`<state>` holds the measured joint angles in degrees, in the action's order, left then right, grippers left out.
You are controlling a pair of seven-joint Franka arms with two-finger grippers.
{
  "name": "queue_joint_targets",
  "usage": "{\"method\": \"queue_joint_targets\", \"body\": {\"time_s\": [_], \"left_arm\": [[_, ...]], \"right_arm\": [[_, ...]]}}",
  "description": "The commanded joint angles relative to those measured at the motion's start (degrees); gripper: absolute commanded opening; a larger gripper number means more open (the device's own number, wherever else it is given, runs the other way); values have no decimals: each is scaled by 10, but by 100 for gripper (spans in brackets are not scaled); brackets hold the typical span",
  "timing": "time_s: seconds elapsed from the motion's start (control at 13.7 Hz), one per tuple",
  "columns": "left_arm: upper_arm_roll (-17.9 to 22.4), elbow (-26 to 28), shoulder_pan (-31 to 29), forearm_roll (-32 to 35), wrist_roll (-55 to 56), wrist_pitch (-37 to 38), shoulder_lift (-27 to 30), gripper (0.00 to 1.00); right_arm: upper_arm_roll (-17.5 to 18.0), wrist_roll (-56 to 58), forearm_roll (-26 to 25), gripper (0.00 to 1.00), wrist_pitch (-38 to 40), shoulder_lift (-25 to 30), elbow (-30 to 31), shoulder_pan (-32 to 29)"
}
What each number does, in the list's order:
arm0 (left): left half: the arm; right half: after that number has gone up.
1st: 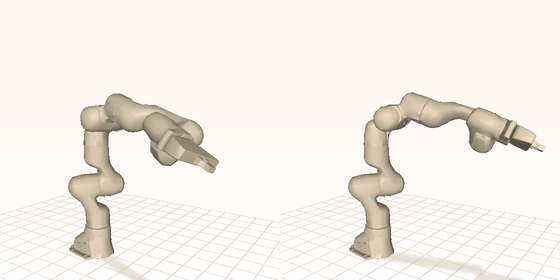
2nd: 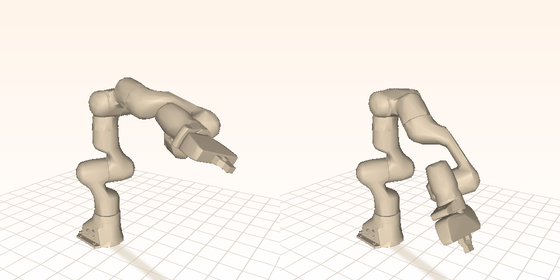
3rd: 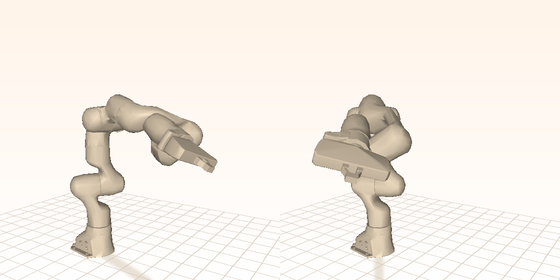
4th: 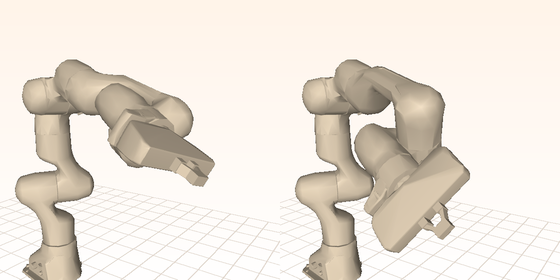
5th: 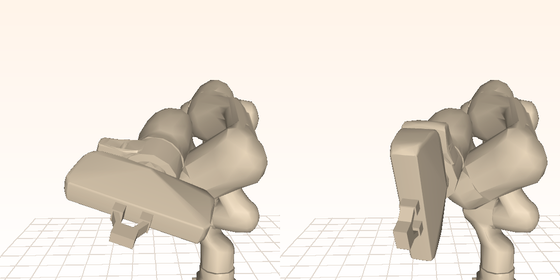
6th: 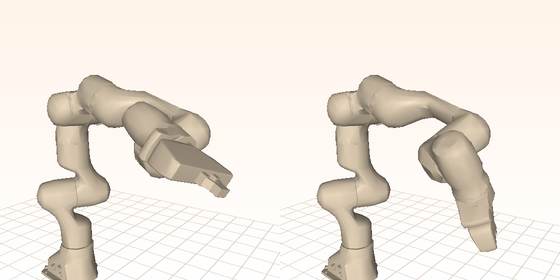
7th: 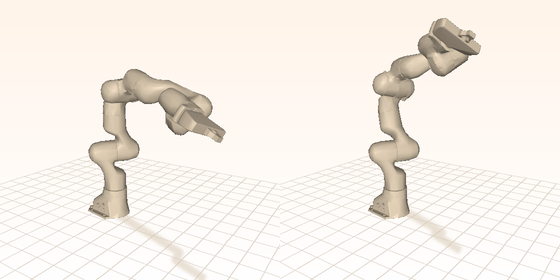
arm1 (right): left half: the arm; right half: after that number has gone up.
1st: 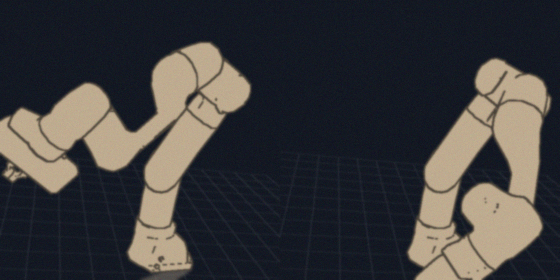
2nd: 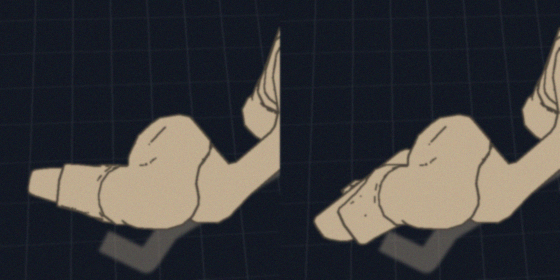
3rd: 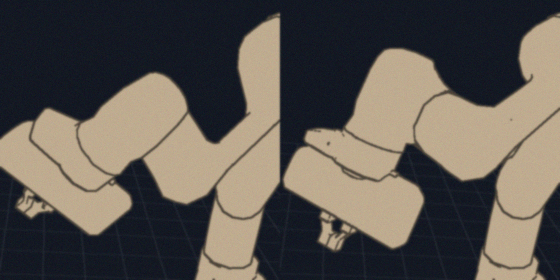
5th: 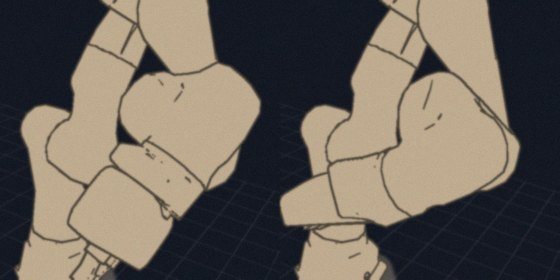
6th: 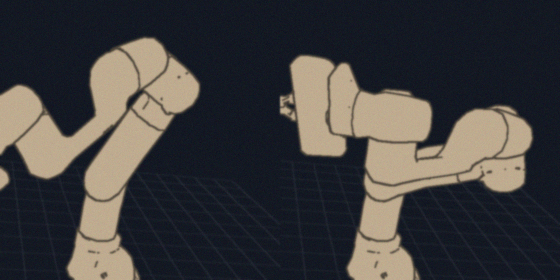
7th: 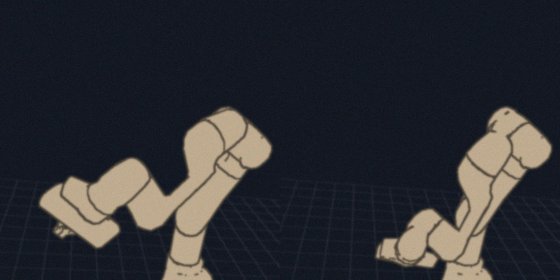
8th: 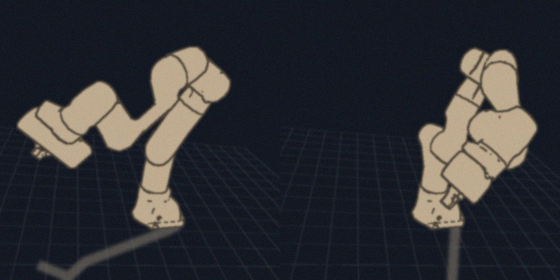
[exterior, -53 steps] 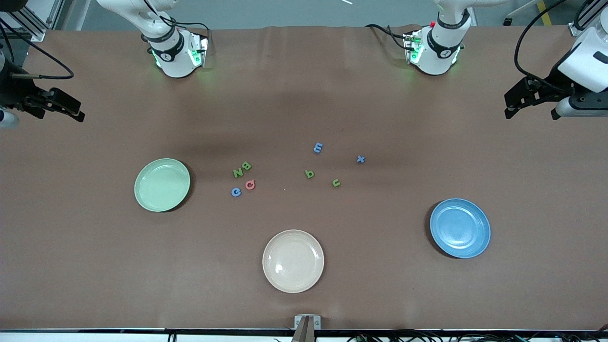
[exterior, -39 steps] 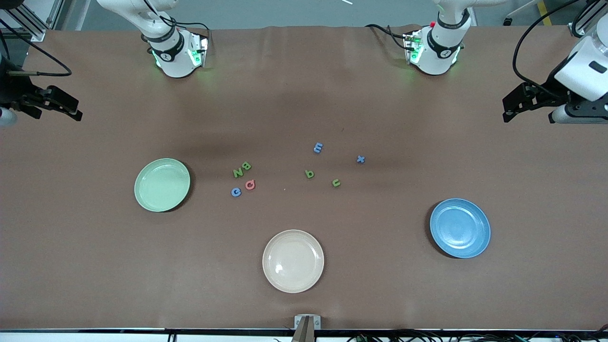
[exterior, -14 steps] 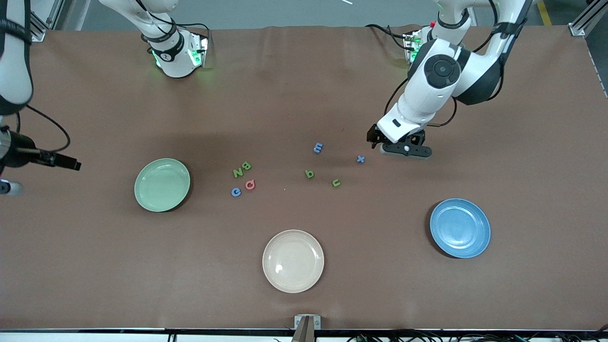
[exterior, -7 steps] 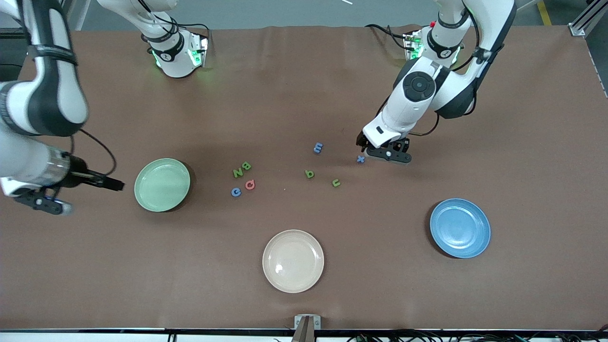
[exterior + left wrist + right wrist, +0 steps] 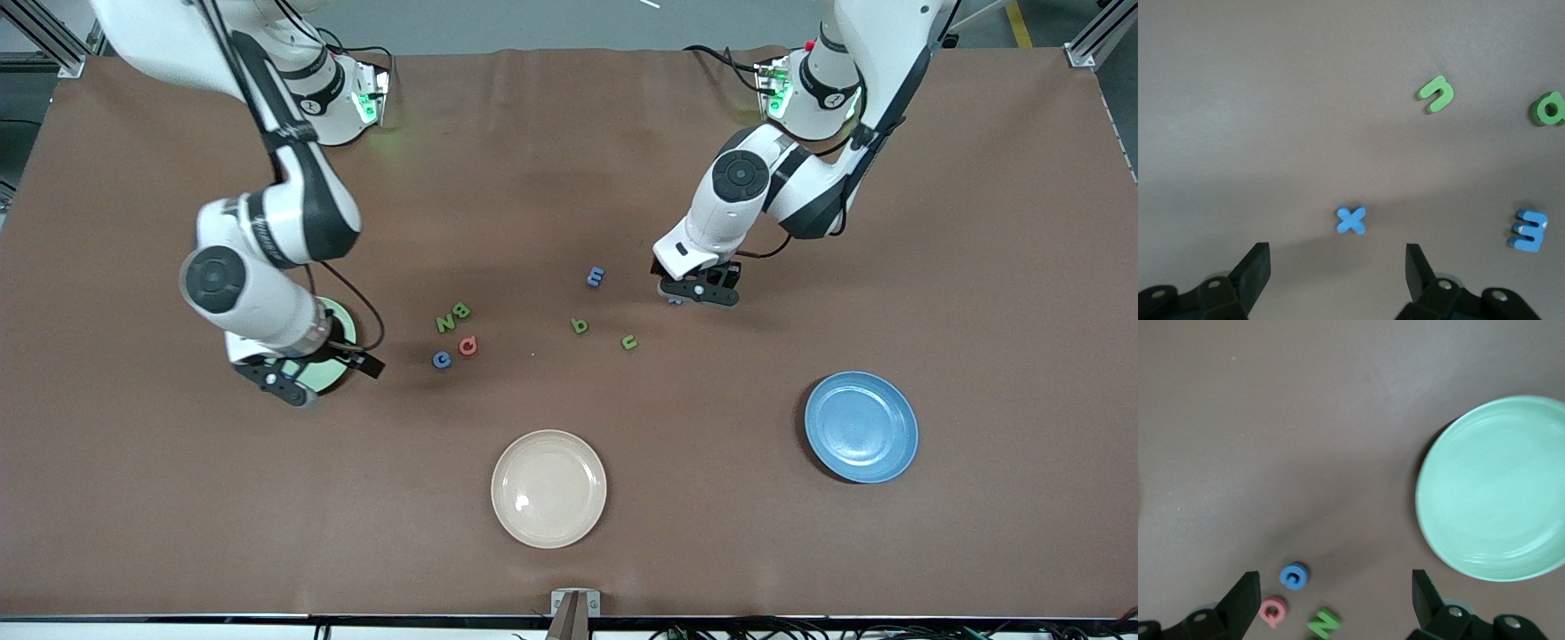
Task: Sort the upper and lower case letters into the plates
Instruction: 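Grasp the blue x with the left gripper while the right gripper grasps the c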
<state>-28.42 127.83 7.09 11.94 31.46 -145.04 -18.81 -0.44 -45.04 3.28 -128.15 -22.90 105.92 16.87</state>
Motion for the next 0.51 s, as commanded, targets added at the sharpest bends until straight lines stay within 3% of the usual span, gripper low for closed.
{"method": "queue_joint_targets", "body": {"time_s": [0.0, 0.44], "left_arm": [[-1, 0, 2, 38, 33, -29, -31, 86], [-1, -6, -1, 101, 82, -30, -70, 74]], "right_arm": [[-6, -53, 1, 98, -65, -51, 0, 19], [-5, -127, 1, 95, -142, -87, 28, 52]]}}
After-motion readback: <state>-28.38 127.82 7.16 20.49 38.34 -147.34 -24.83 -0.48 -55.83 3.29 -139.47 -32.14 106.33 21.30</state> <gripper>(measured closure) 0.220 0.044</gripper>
